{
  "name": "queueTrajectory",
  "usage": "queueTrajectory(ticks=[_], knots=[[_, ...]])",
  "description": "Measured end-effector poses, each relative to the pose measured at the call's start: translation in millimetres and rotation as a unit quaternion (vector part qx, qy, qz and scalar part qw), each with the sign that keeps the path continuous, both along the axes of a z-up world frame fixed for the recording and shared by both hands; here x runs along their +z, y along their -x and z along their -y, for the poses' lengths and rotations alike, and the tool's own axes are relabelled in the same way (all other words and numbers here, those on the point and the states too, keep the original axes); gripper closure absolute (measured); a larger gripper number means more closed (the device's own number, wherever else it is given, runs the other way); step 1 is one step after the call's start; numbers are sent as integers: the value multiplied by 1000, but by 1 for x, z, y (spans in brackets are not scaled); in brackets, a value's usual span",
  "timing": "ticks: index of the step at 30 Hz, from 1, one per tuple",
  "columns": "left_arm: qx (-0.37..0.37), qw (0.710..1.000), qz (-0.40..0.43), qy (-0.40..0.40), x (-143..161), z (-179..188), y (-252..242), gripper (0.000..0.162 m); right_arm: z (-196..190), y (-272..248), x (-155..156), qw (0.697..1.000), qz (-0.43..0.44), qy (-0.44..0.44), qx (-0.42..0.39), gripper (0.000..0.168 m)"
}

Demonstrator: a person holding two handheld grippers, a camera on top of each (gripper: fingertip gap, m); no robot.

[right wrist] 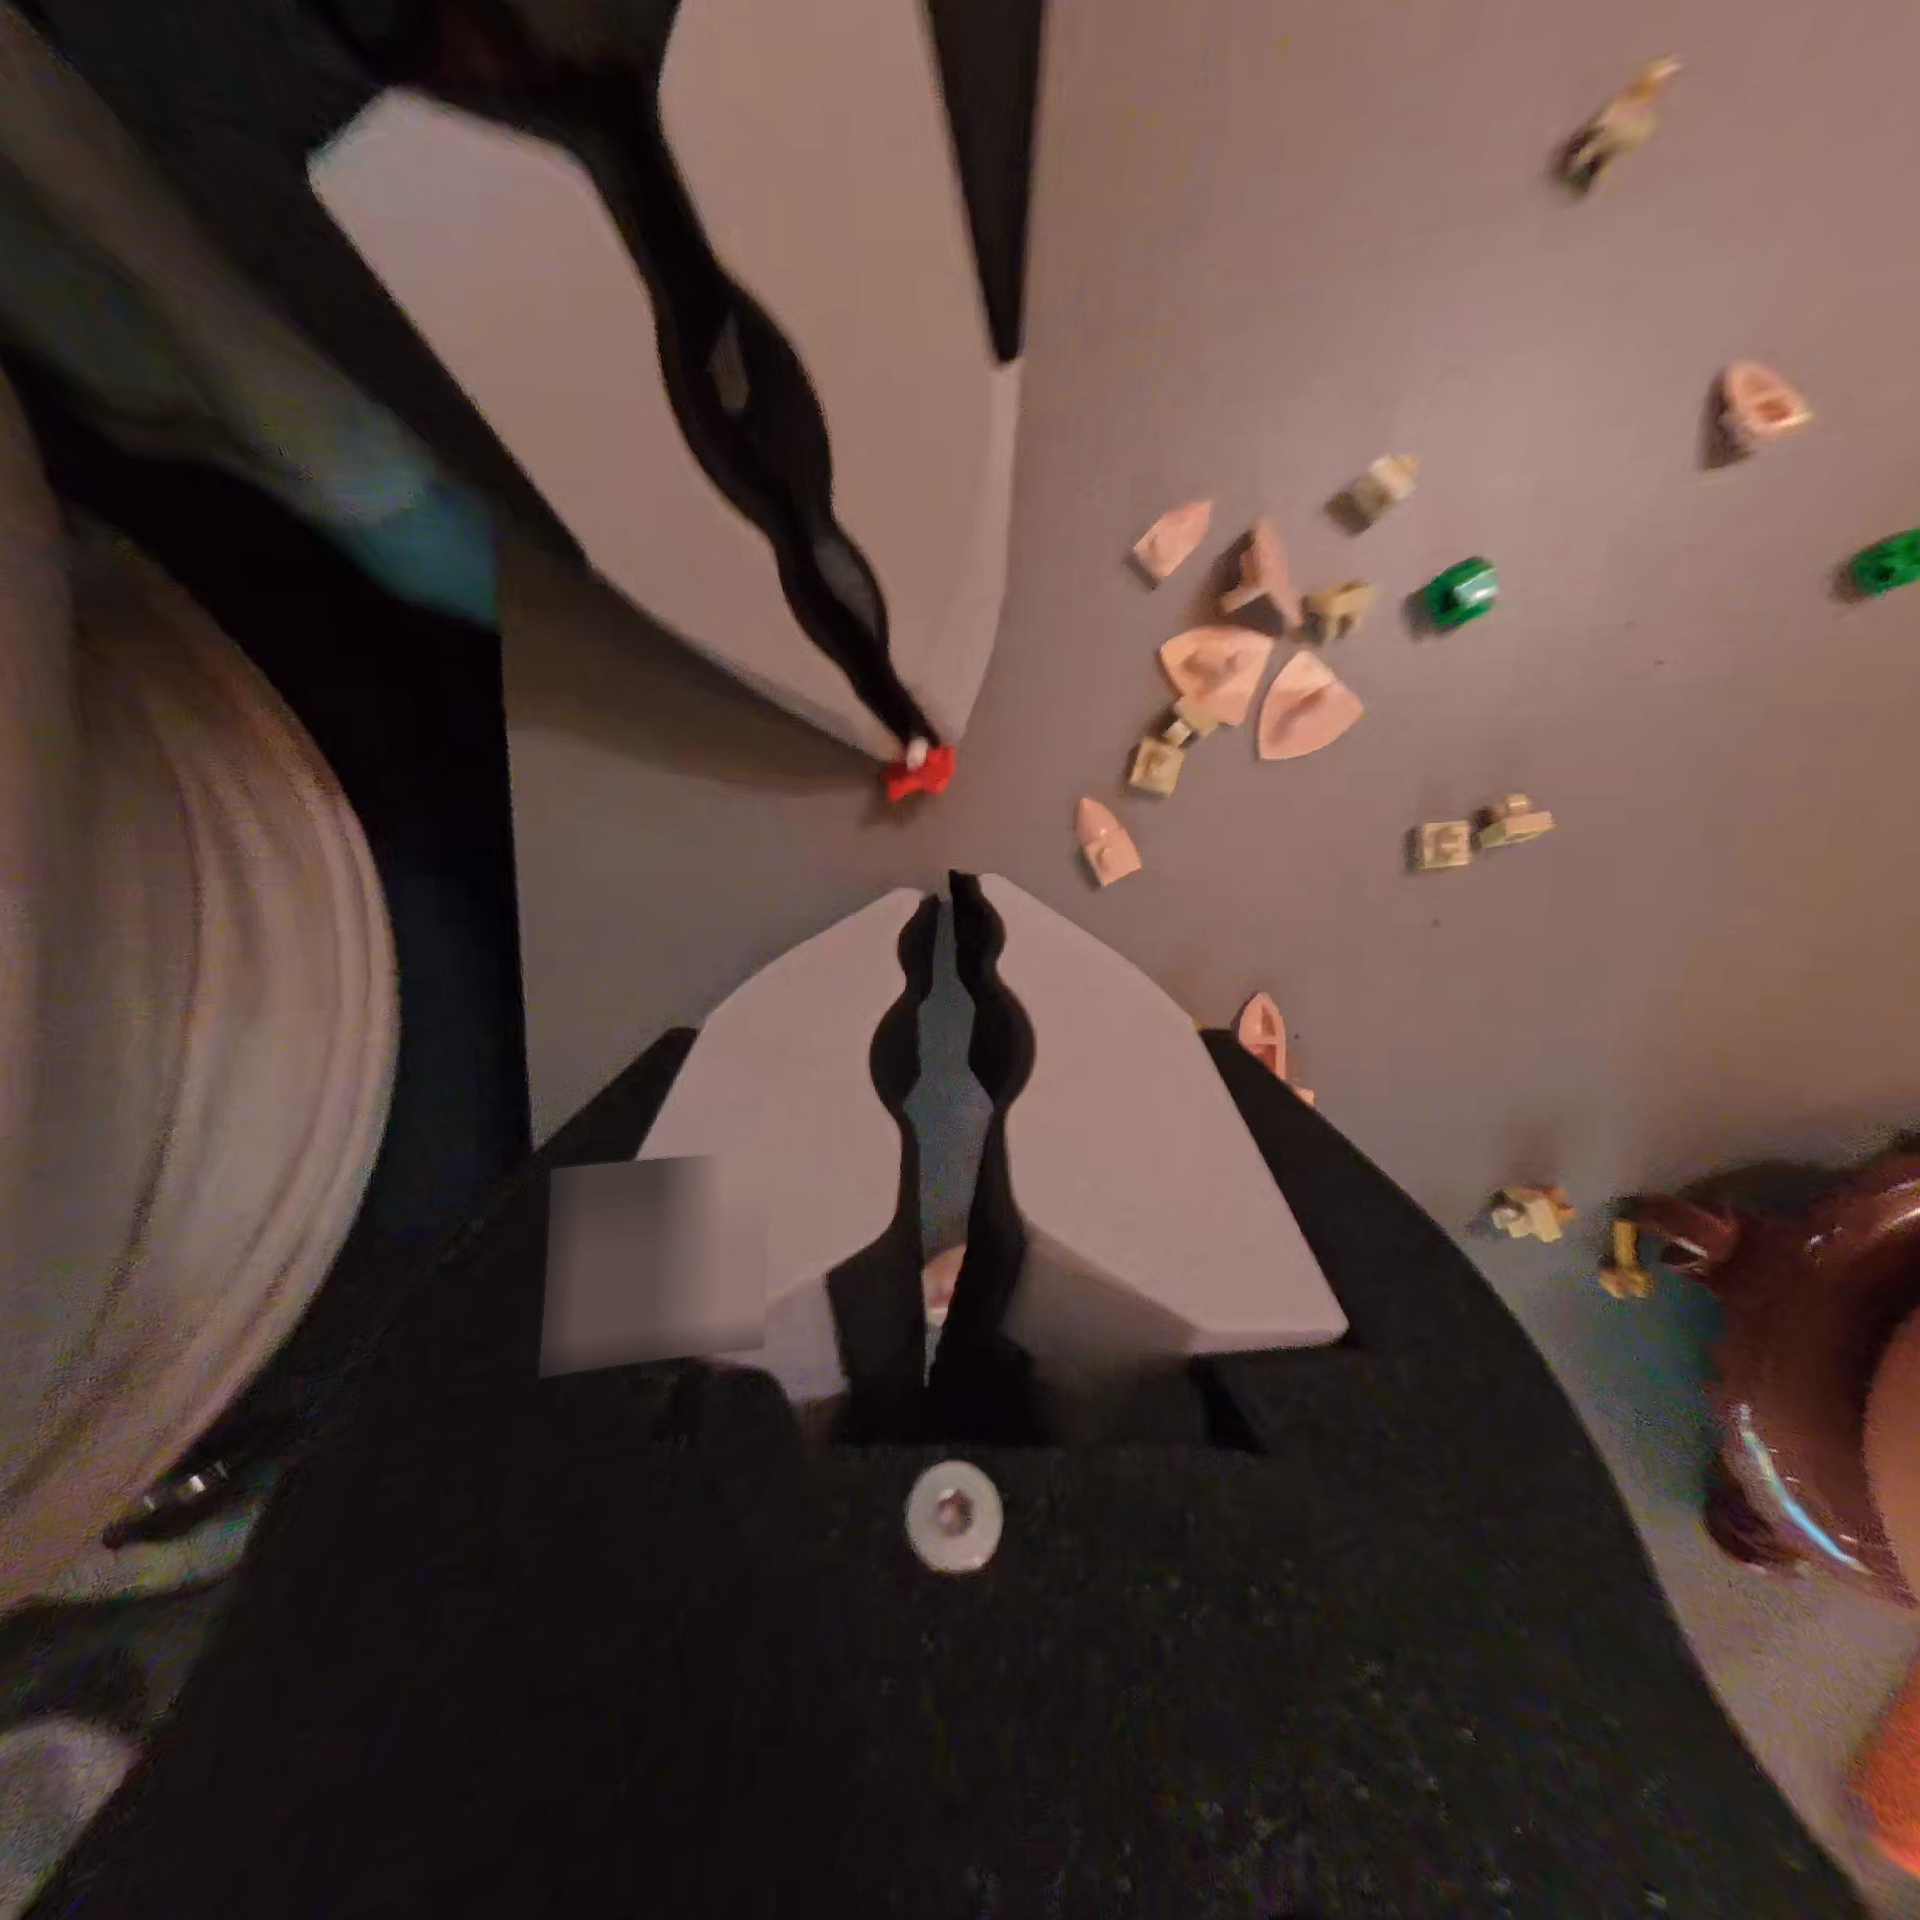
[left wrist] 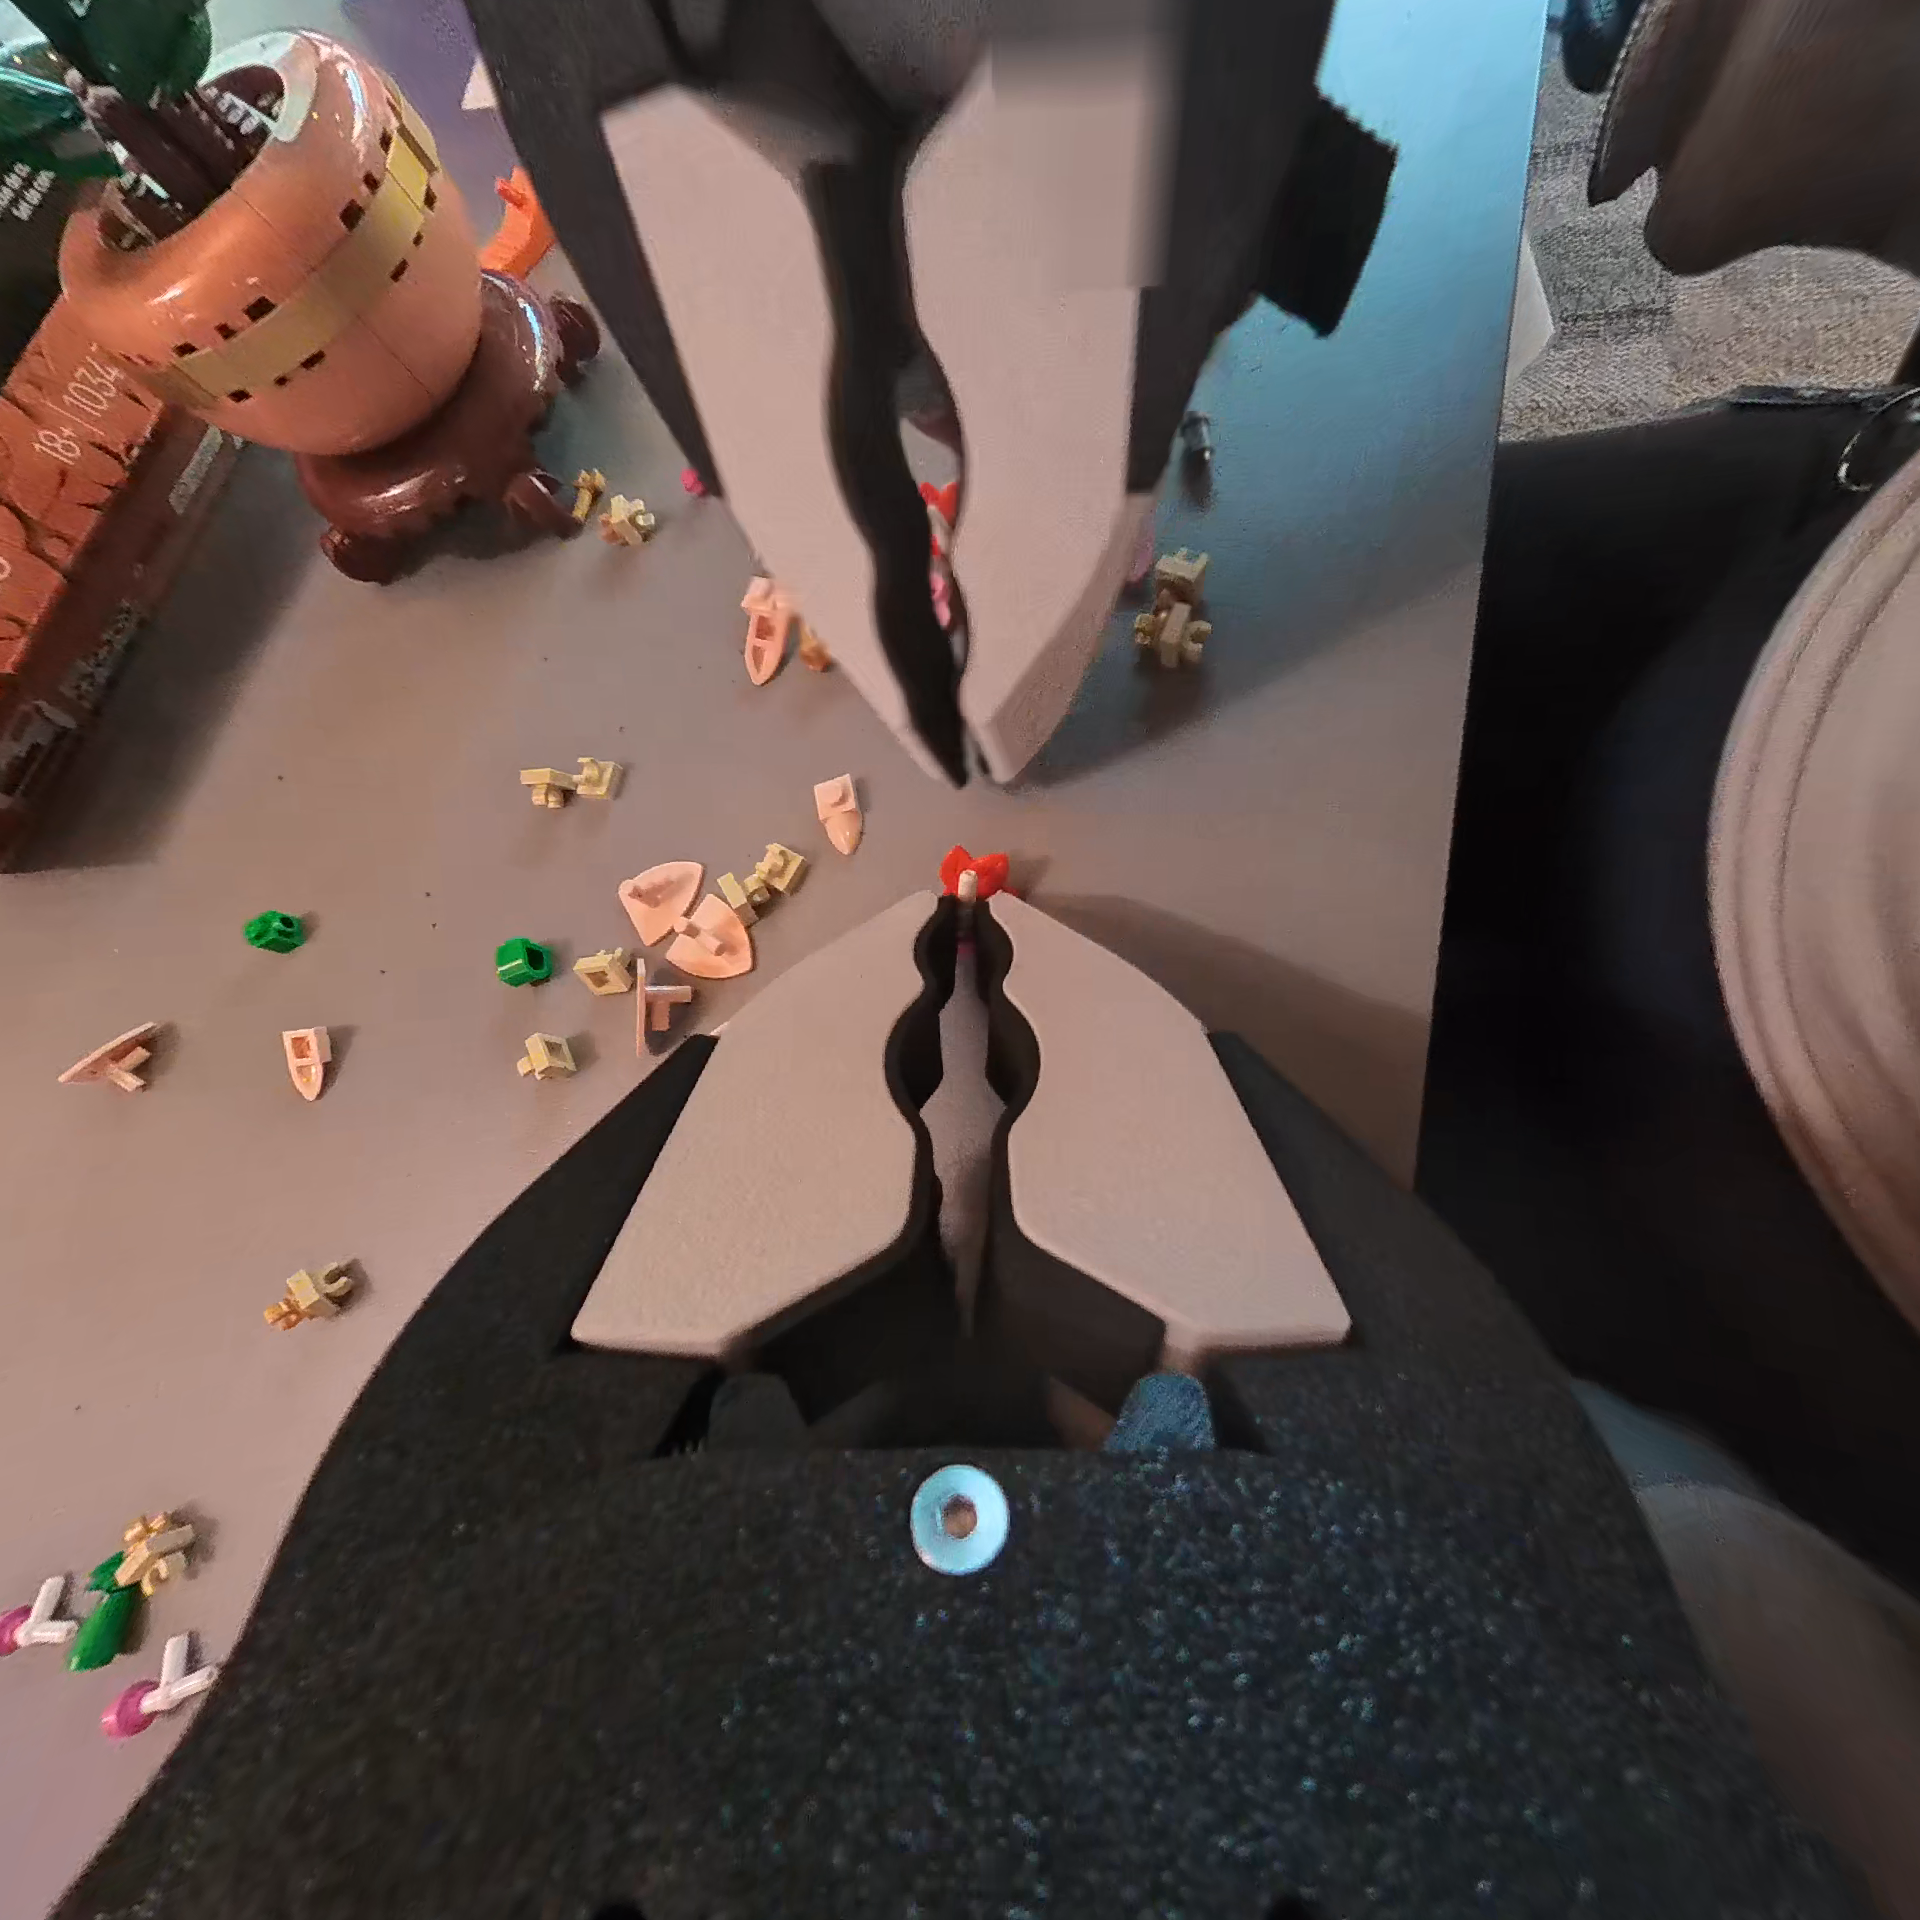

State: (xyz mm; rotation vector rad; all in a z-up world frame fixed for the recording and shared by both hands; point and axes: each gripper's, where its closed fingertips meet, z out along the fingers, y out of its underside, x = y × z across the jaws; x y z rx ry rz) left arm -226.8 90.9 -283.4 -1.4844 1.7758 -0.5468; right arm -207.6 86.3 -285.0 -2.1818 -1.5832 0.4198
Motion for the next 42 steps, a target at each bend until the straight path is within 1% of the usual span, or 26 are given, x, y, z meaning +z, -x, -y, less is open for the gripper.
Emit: queueTrajectory(ticks=[1, 2, 3, 5, 7, 9, 11, 13, 24, 29, 31, 34, 36, 42], knots=[[0, 1000, 0, -3, 0, 0, 0, 159, -2, 9, 12, 997, -68, 7, -30, 164], [0, 1000, 0, -10, 0, 0, 0, 159, -5, 15, 22, 992, -115, 12, -55, 165], [0, 1000, 1, -15, 0, 0, 0, 159, -8, 12, 22, 992, -109, 10, -67, 165], [0, 1000, 1, -18, 0, 0, 0, 159, -3, 10, 16, 995, -82, -7, -49, 165], [0, 1000, 1, -19, 0, 0, 0, 159, 1, 18, 15, 996, -84, -12, -35, 165], [0, 1000, 0, -24, 1, 0, 1, 159, -2, 22, 15, 996, -81, -33, -25, 164], [0, 1000, 0, -29, 1, 0, 1, 159, 0, 26, 13, 996, -81, -23, -15, 164], [0, 1000, 0, -28, 1, 1, 1, 159, -1, 24, 5, 998, -61, -26, -9, 164], [0, 1000, -2, -5, 0, 0, 1, 159, -2, 23, 6, 997, -69, -9, -21, 162], [0, 1000, -2, -1, 0, 0, 1, 159, -6, 22, 6, 996, -83, 1, -28, 157], [0, 1000, -2, -1, 0, 0, 1, 159, -3, 23, 6, 997, -78, -5, -15, 157], [0, 1000, -2, 3, 0, 0, 1, 159, -2, 24, 5, 997, -72, -16, -3, 159], [0, 1000, -2, 1, 0, 0, 1, 159, -2, 25, 7, 996, -85, -12, -7, 163], [0, 1000, -2, -4, 0, 0, 1, 159, -2, 25, 5, 996, -89, 0, -17, 164]])
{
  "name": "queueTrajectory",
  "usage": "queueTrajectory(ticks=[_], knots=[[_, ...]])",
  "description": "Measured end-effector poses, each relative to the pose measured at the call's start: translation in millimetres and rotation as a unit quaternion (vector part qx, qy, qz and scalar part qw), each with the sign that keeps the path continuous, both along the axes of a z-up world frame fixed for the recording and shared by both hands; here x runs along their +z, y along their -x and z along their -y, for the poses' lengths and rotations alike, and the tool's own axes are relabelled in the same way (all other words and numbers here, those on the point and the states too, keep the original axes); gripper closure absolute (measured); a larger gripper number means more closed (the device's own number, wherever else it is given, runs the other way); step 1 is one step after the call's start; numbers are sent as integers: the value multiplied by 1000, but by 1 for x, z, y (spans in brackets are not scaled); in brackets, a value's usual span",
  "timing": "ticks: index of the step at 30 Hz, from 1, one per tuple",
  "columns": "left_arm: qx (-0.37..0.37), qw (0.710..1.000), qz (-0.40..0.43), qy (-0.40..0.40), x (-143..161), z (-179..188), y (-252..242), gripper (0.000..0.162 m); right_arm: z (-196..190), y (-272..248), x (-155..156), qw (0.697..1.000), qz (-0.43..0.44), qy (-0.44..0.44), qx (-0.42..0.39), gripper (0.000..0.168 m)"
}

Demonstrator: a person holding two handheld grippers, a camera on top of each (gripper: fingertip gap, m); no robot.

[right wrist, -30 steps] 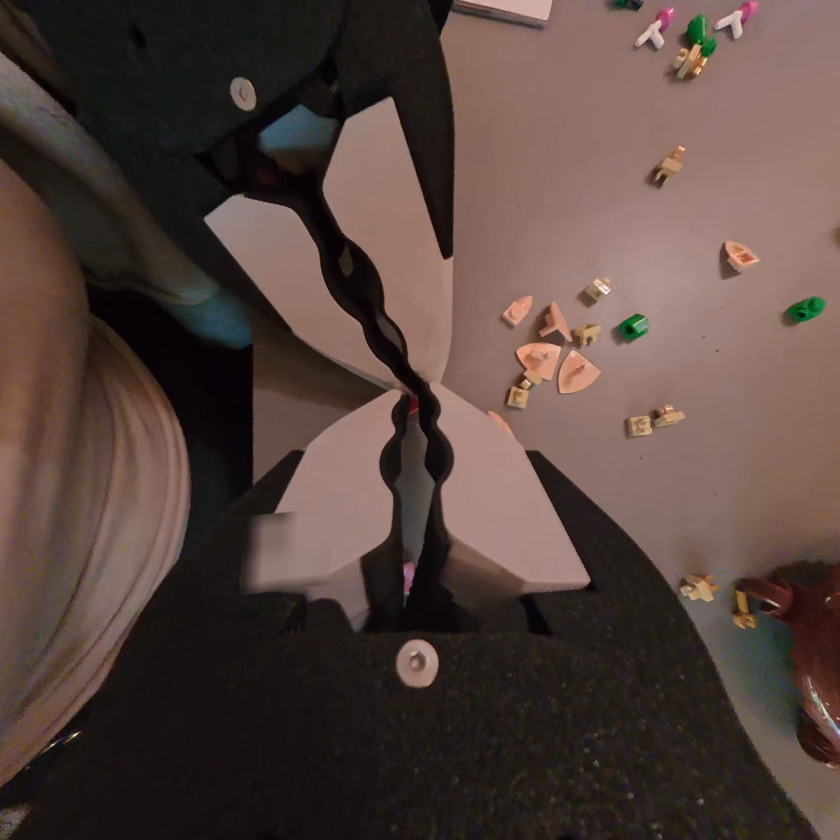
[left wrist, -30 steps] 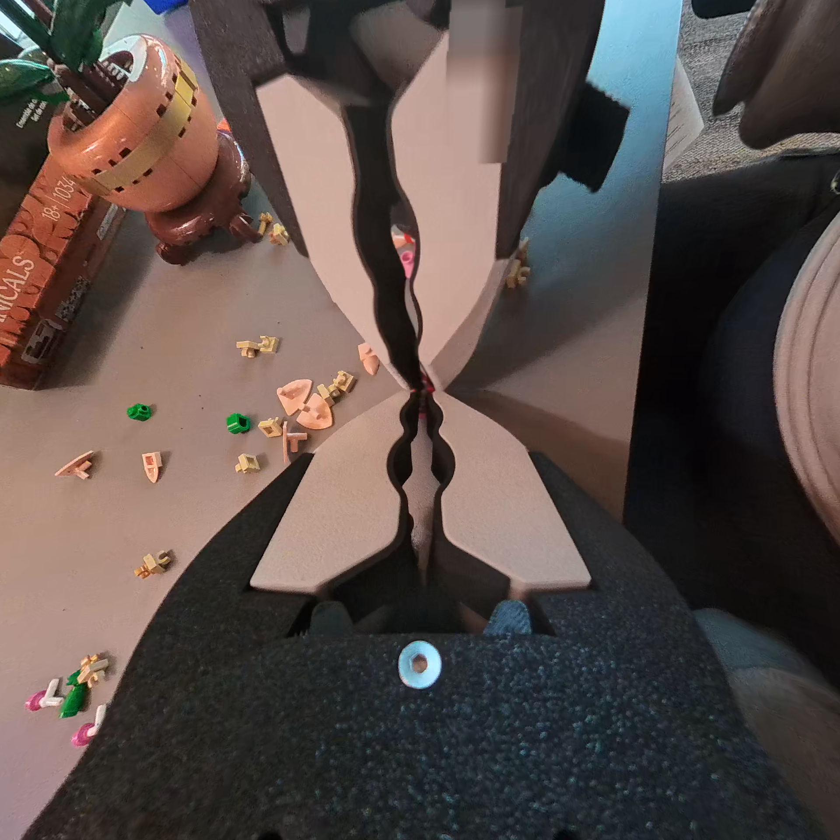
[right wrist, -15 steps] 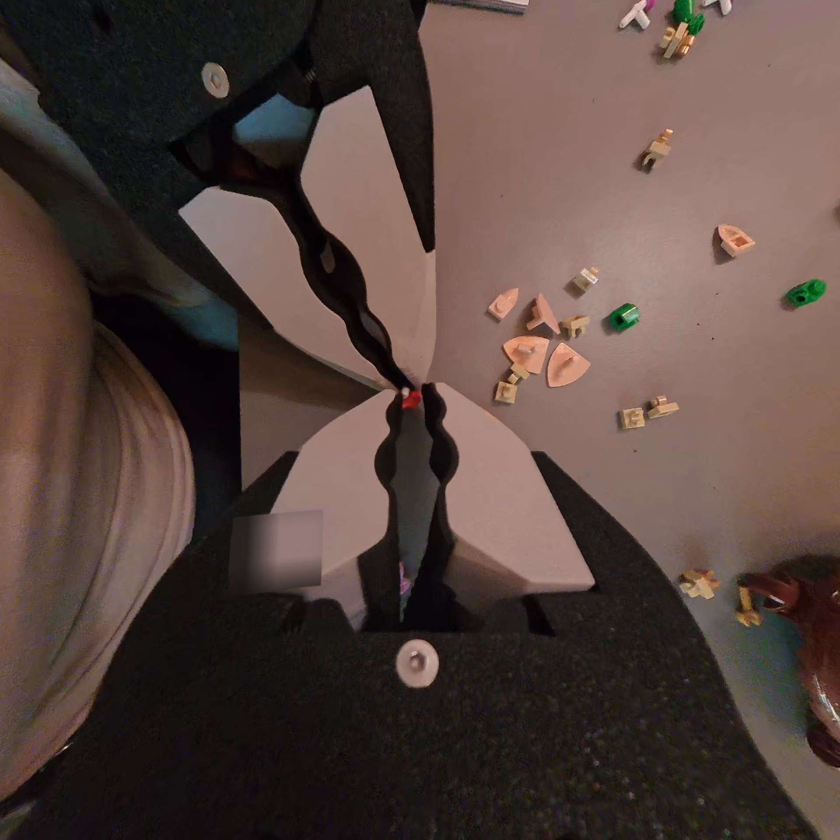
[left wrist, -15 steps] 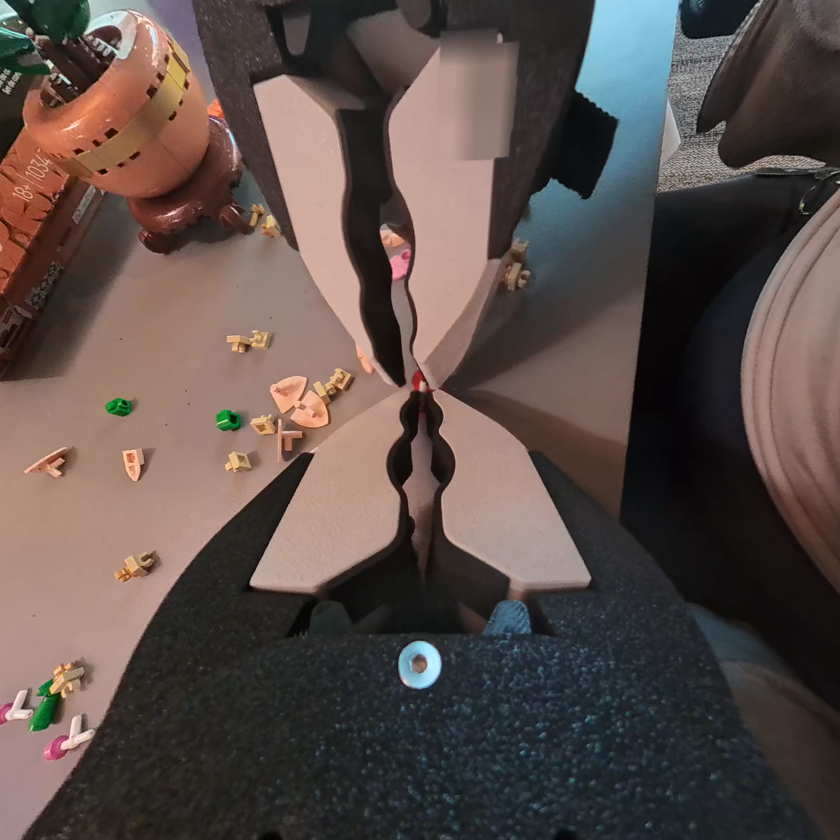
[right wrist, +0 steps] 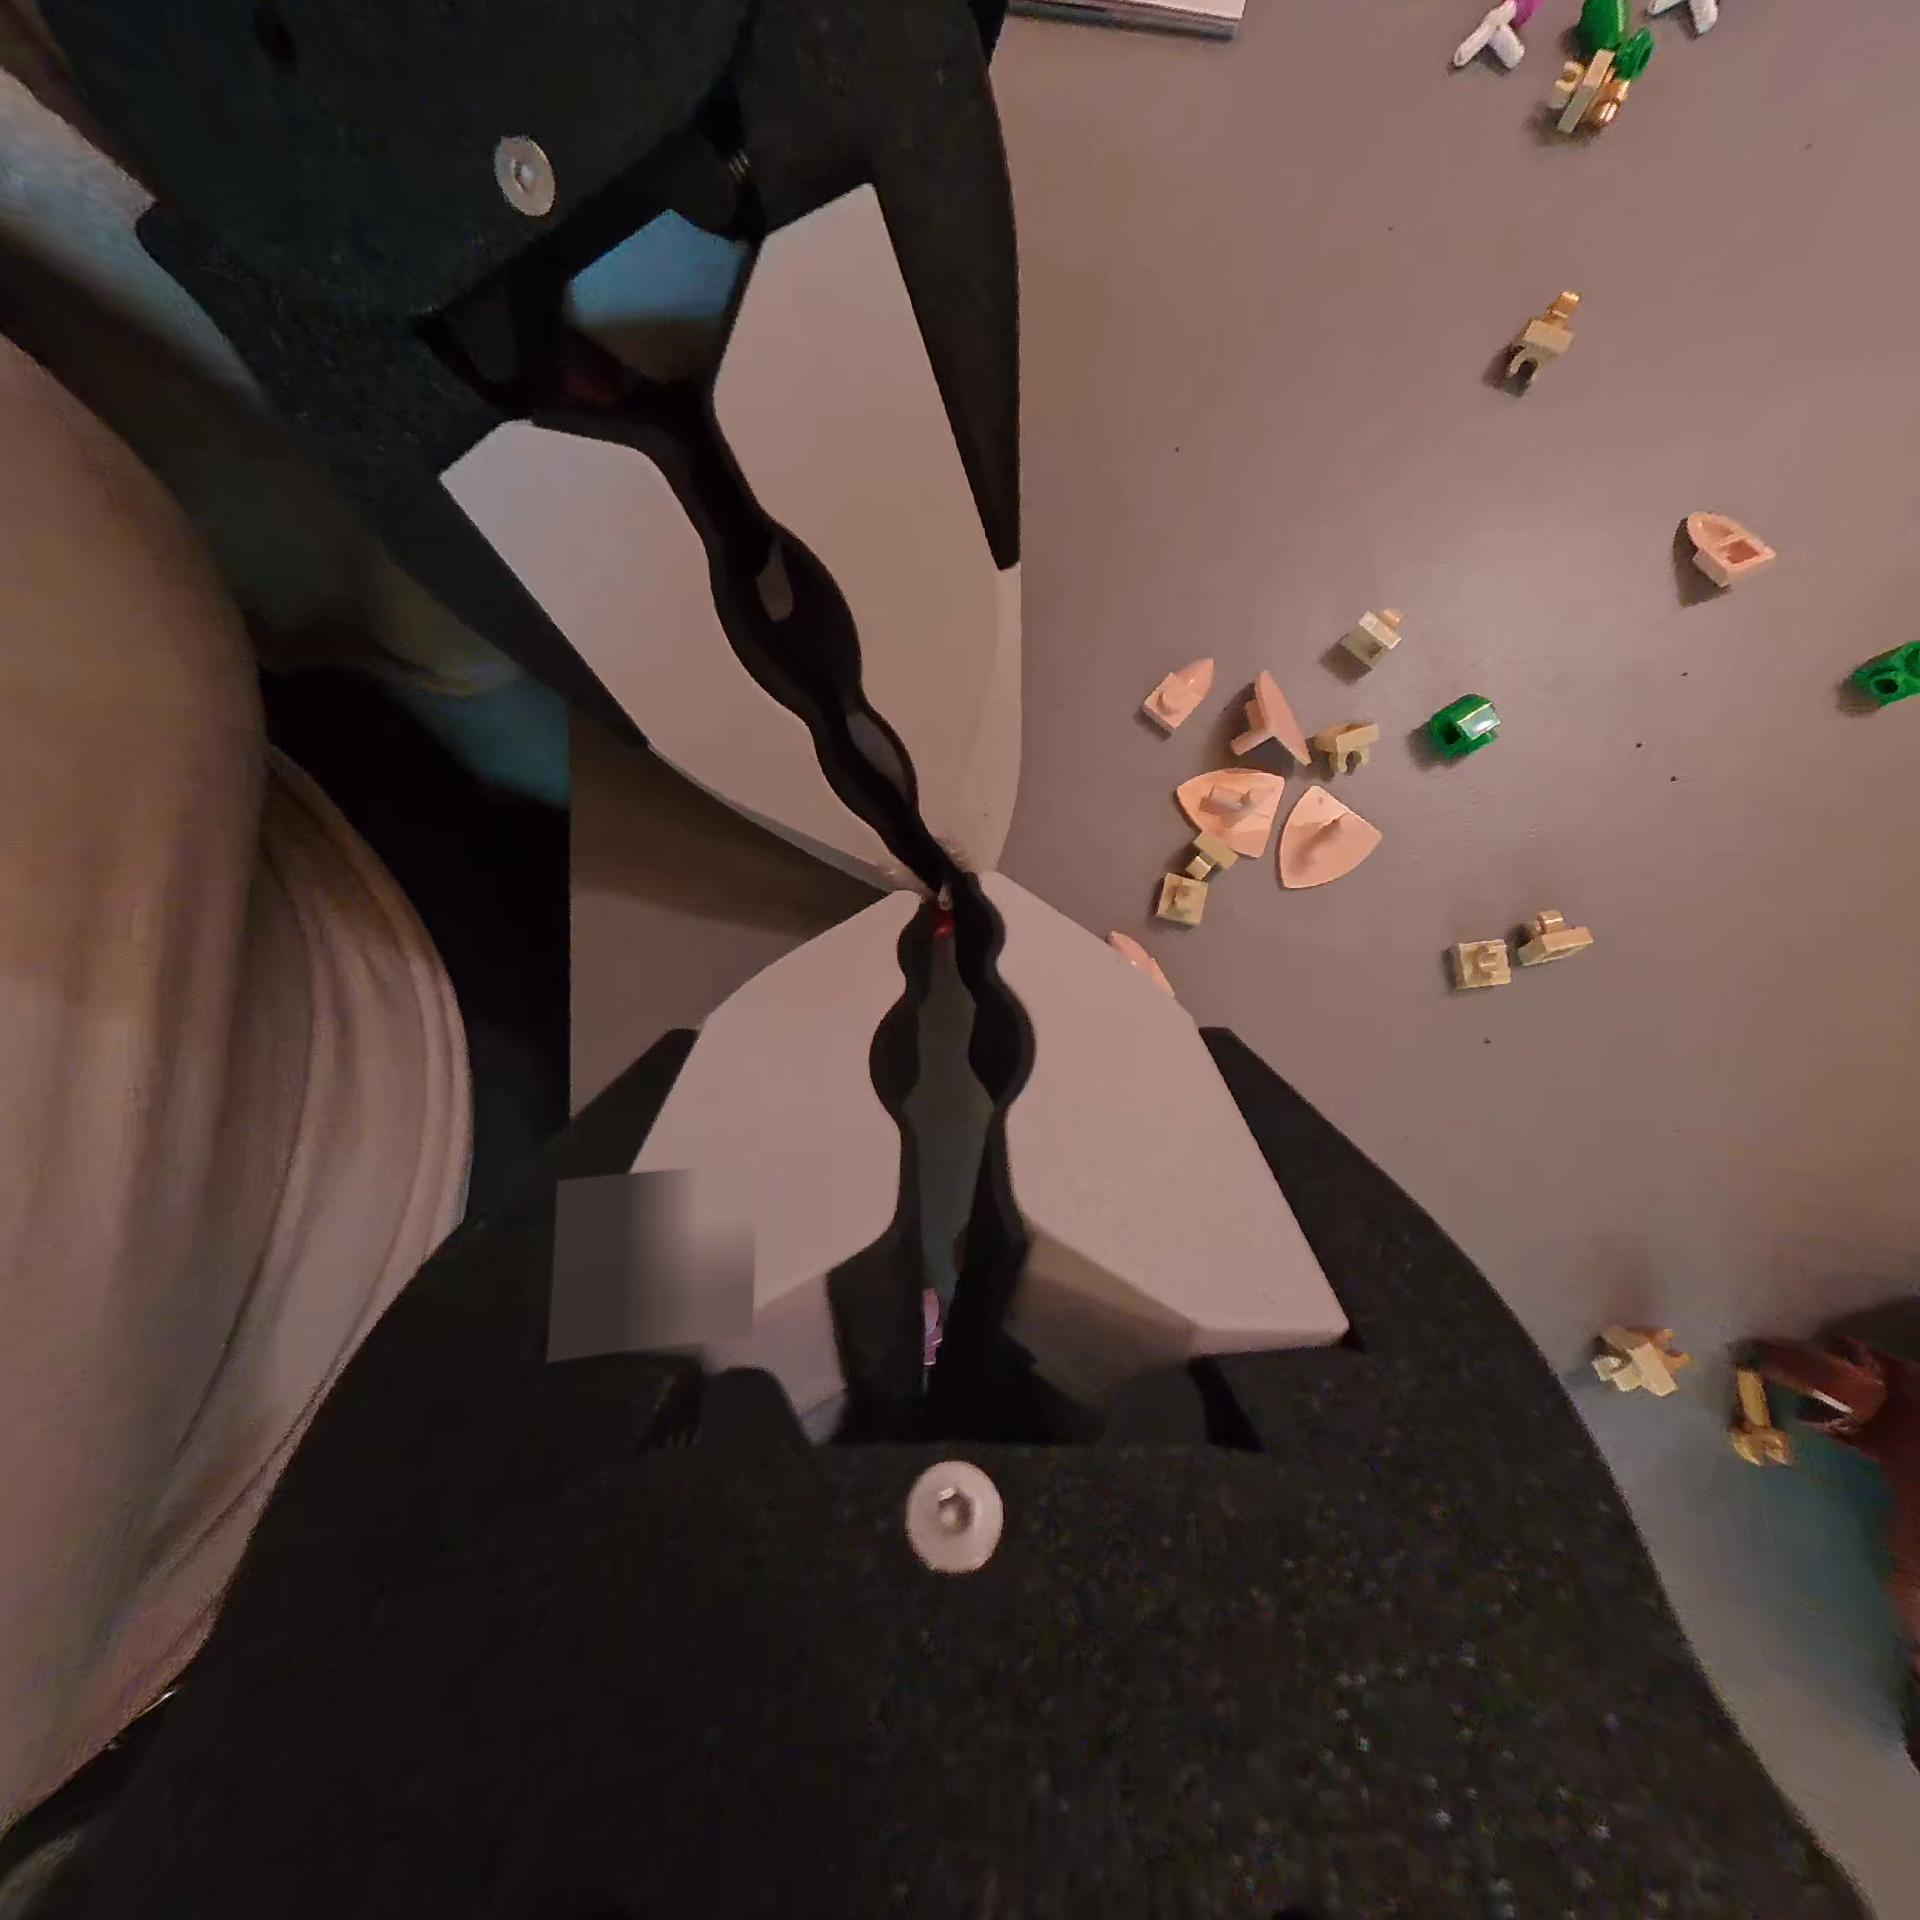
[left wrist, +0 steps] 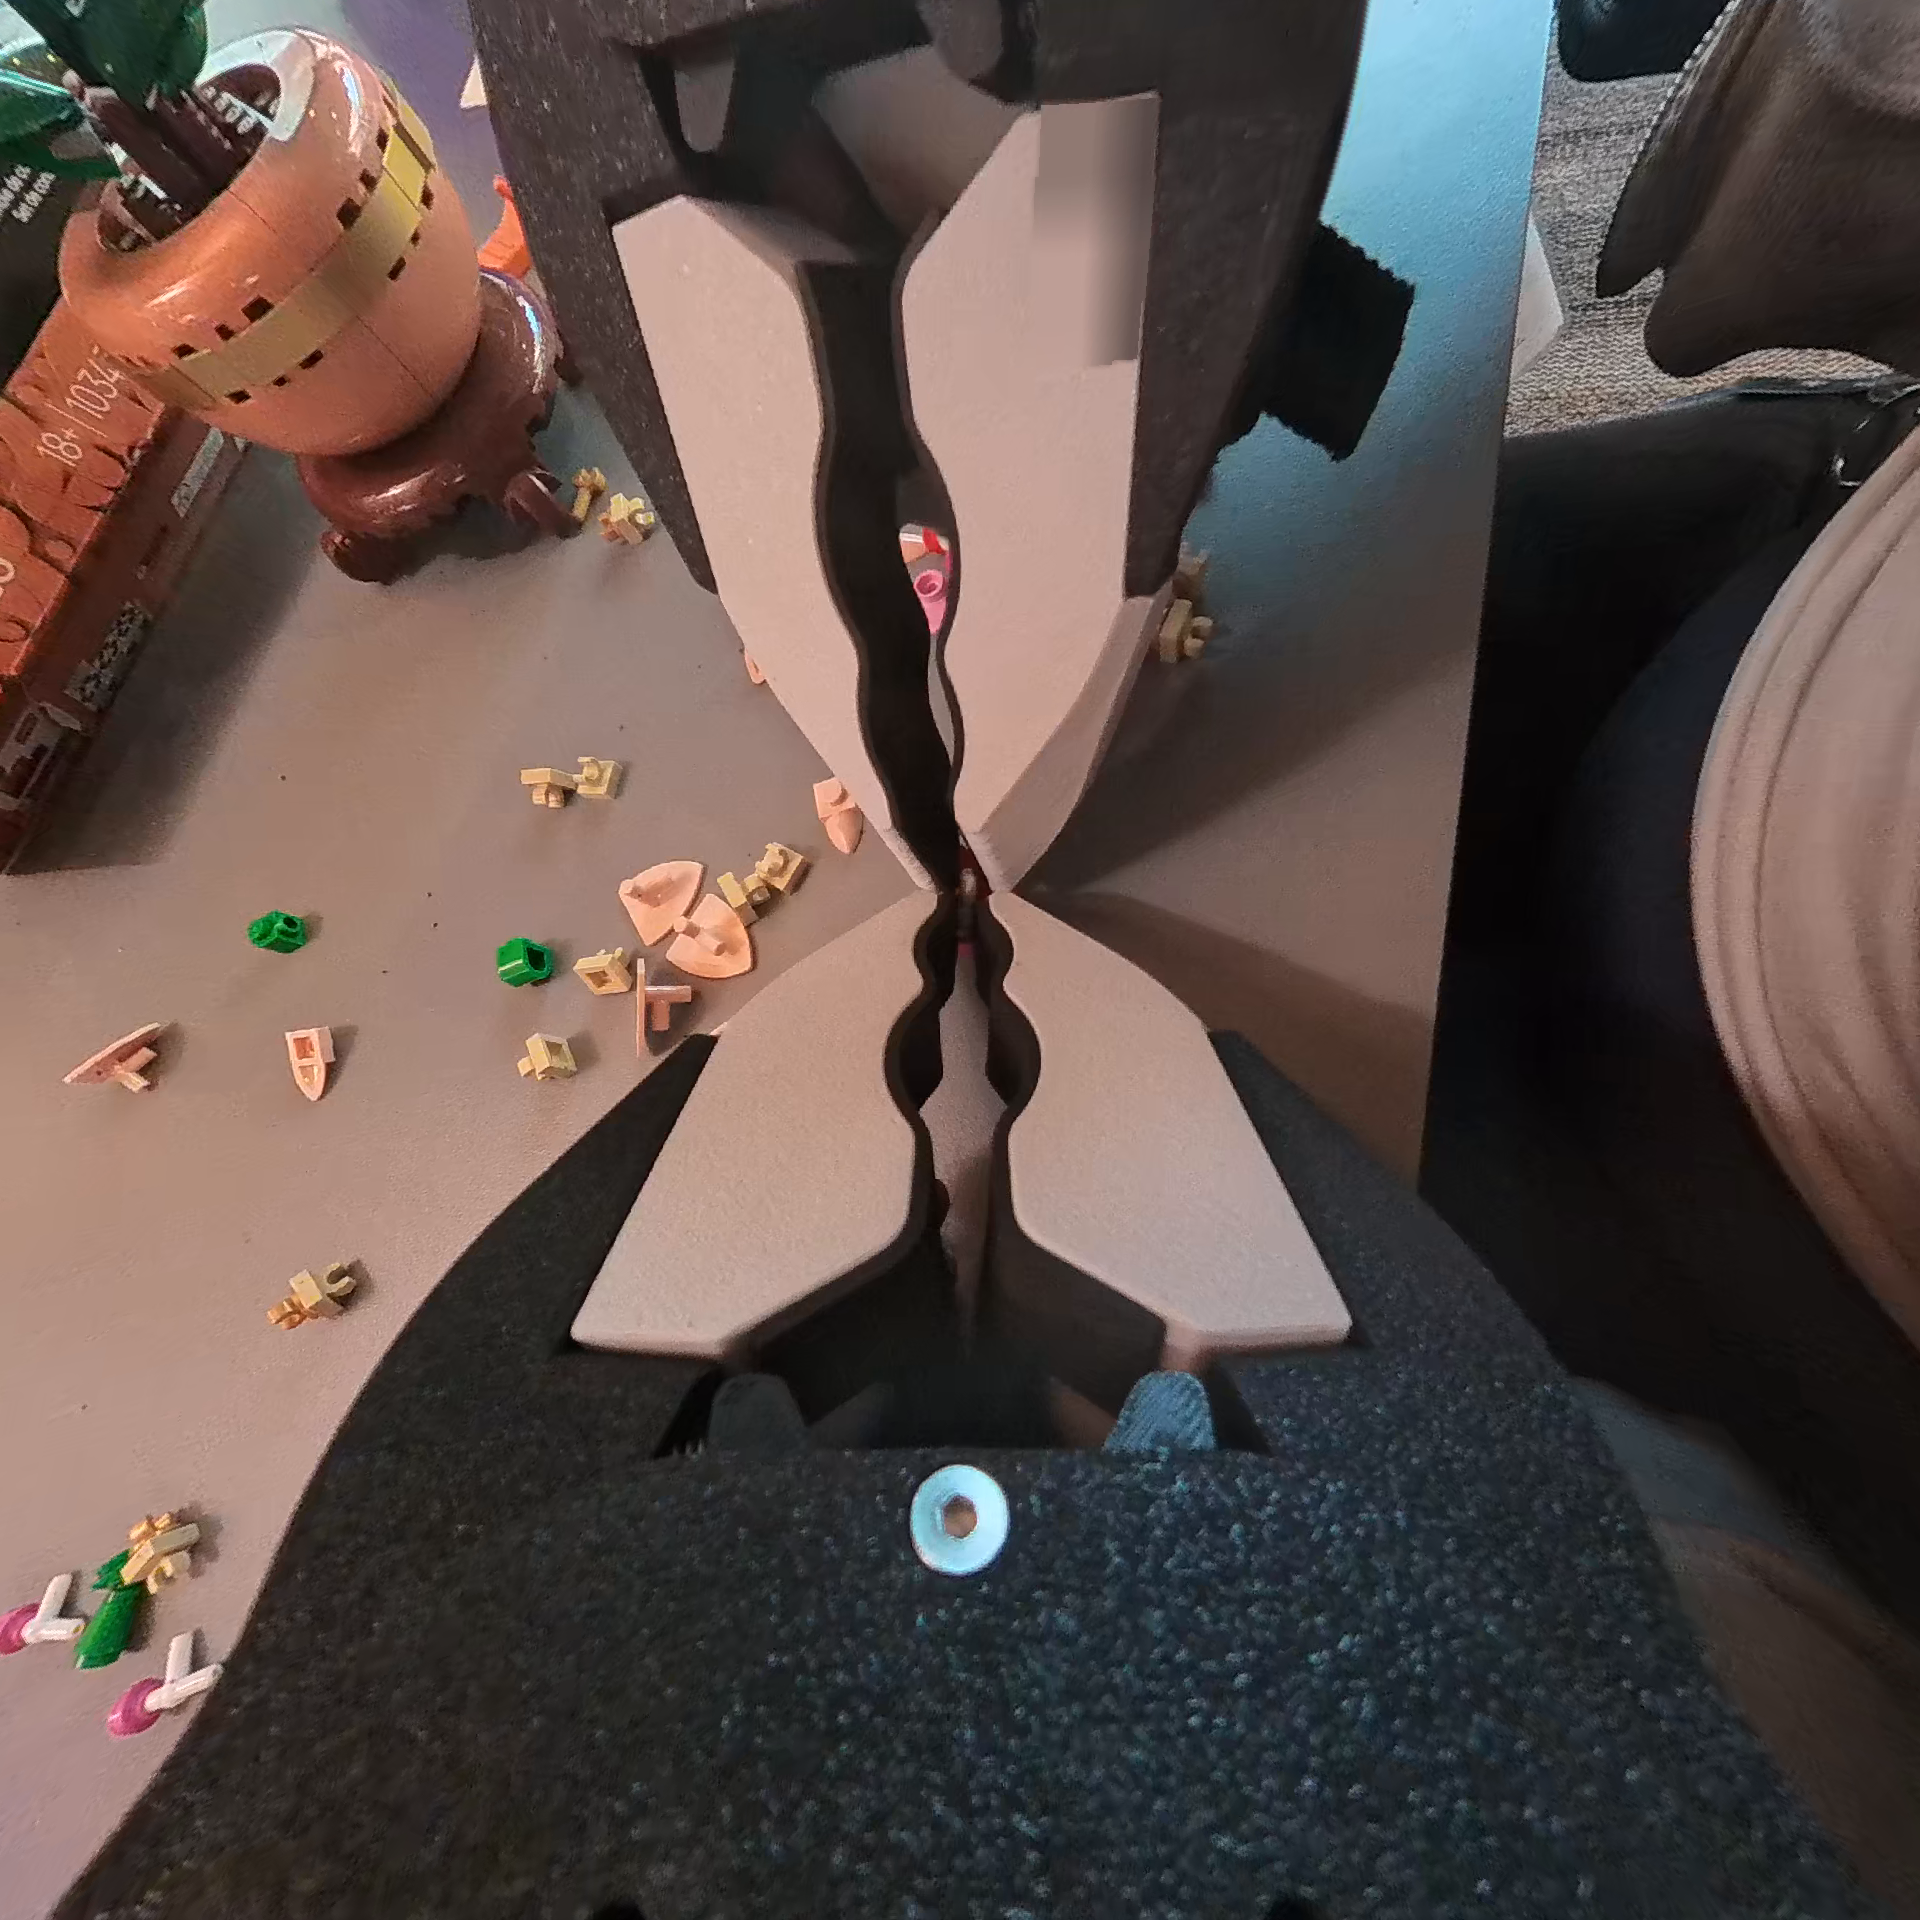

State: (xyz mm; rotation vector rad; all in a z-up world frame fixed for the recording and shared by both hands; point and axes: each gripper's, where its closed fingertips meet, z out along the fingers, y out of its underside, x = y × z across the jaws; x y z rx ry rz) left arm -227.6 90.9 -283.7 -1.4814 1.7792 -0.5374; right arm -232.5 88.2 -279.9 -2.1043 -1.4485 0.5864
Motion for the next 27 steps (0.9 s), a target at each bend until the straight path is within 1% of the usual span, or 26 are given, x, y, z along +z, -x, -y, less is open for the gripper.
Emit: queueTrajectory(ticks=[6, 10, 13, 15, 18, 22, 27], knots=[[0, 1000, 0, 1, 0, 0, 0, 159, 0, -1, -2, 1000, 17, 15, -17, 165], [0, 1000, 0, 4, 0, 0, 0, 159, 0, -2, -3, 999, 49, 10, -20, 166], [0, 1000, 0, 3, 0, -1, 0, 159, 0, -2, -3, 998, 43, 39, -25, 166], [1, 1000, -1, 5, 0, -1, 1, 159, 0, -2, -4, 998, 41, 40, -23, 165], [2, 1000, -1, 5, -1, -1, 1, 159, -1, -2, -4, 997, 77, 23, -7, 165], [5, 1000, -1, 2, -1, -2, 2, 159, -2, -2, -4, 994, 100, 37, 0, 165], [34, 999, -1, 2, 0, -8, 8, 158, -9, 4, -4, 992, 125, 27, 8, 165]])
